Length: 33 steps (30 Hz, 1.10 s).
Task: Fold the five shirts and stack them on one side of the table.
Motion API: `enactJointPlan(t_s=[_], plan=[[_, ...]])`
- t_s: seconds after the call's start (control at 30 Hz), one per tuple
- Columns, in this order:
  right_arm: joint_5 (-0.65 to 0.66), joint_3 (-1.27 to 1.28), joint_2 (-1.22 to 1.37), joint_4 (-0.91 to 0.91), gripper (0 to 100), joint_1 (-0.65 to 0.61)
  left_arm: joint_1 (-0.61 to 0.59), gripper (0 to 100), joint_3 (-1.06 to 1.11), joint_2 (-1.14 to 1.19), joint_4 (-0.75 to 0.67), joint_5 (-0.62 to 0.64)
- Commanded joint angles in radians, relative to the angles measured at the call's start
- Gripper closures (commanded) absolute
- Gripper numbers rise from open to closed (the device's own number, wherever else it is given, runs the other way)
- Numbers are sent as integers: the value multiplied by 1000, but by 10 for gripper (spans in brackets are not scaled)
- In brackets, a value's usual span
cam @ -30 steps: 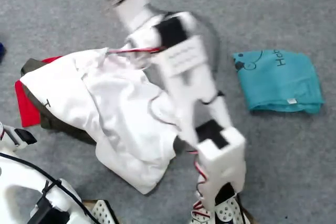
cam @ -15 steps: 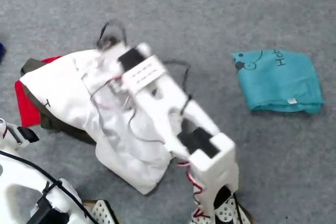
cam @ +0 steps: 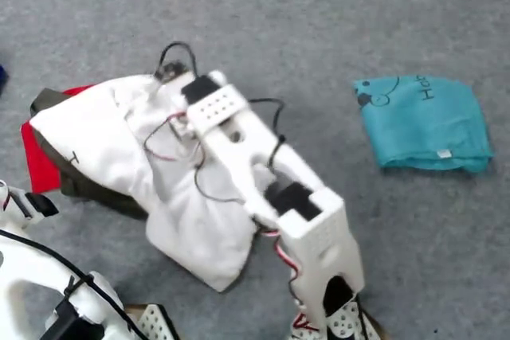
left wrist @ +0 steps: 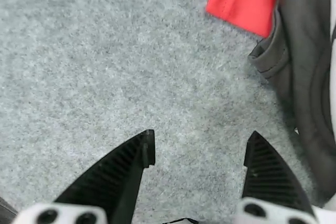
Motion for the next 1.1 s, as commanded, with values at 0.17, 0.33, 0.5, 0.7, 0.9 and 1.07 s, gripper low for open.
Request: enactJointPlan(t_s=[0.17, 0.33, 0.5, 0.7, 0.9, 1.07], plan=[[152, -283, -154, 180, 985, 69, 13, 712, -16, -17, -11, -6], [163, -403, -232, 195, 985, 127, 13, 712, -16, -17, -11, -6], [163, -545, -286, 193, 985, 249, 16, 712, -16, -8, -12, -6], [166, -685, -292, 195, 985, 425, 166, 712, -12, -15, -8, 11], [201, -680, -291, 192, 985, 571, 530, 706, -82, -6, -14, 158], [209, -680, -291, 196, 985, 615, 875, 663, -156, 89, -72, 381]])
